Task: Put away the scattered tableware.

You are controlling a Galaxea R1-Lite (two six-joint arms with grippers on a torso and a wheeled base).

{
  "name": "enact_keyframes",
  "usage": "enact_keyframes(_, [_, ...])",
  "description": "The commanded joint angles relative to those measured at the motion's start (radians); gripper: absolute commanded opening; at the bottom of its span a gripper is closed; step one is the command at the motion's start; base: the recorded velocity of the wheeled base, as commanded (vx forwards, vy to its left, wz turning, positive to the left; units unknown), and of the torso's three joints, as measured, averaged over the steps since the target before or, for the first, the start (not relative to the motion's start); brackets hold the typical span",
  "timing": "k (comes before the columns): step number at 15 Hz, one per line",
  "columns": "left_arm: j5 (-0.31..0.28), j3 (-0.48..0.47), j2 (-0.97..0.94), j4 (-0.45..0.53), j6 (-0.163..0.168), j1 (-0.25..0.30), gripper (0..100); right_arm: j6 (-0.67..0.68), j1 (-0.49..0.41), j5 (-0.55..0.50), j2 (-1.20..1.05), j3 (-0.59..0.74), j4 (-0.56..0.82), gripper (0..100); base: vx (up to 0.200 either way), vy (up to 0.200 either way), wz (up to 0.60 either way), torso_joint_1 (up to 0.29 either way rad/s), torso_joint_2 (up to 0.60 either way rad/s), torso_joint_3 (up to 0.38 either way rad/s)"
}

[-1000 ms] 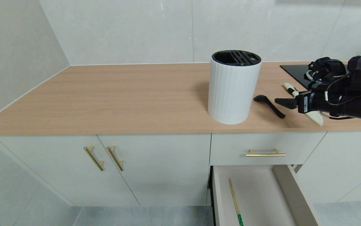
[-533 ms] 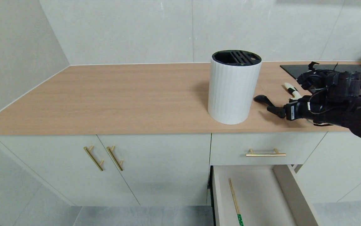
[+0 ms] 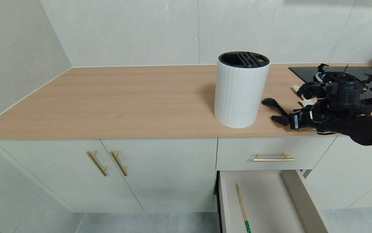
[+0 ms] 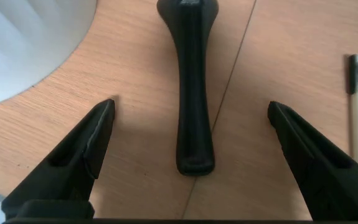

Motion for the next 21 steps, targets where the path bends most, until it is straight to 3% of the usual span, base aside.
enact_keyframes(1, [0.000, 0.000, 0.000, 0.000, 0.000, 0.000, 100, 0.000, 0.000, 0.000, 0.010, -0.002, 0.000, 100, 0.000, 0.000, 0.00, 0.000, 0.00, 0.000])
enact_keyframes(2, [0.000, 0.000, 0.000, 0.000, 0.000, 0.000, 100, 0.000, 0.000, 0.000, 0.015, -0.008, 0.000, 0, 0.000, 0.000, 0.00, 0.000, 0.00, 0.000])
enact_keyframes(14, [0.000, 0.000, 0.000, 0.000, 0.000, 0.000, 100, 0.027, 0.005, -0.014, -0.005, -0.031, 0.002, 0, 0.000, 0.000, 0.00, 0.000, 0.00, 0.000])
enact_keyframes(18, [0.000, 0.000, 0.000, 0.000, 0.000, 0.000, 100, 0.156, 0.055, -0.207, -0.199, 0.085, 0.028, 0, 0.000, 0.000, 0.00, 0.000, 0.00, 0.000])
enact_keyframes(21, [0.000, 0.000, 0.000, 0.000, 0.000, 0.000, 100, 0.172, 0.060, -0.265, -0.344, 0.255, 0.031, 0, 0.000, 0.000, 0.00, 0.000, 0.00, 0.000])
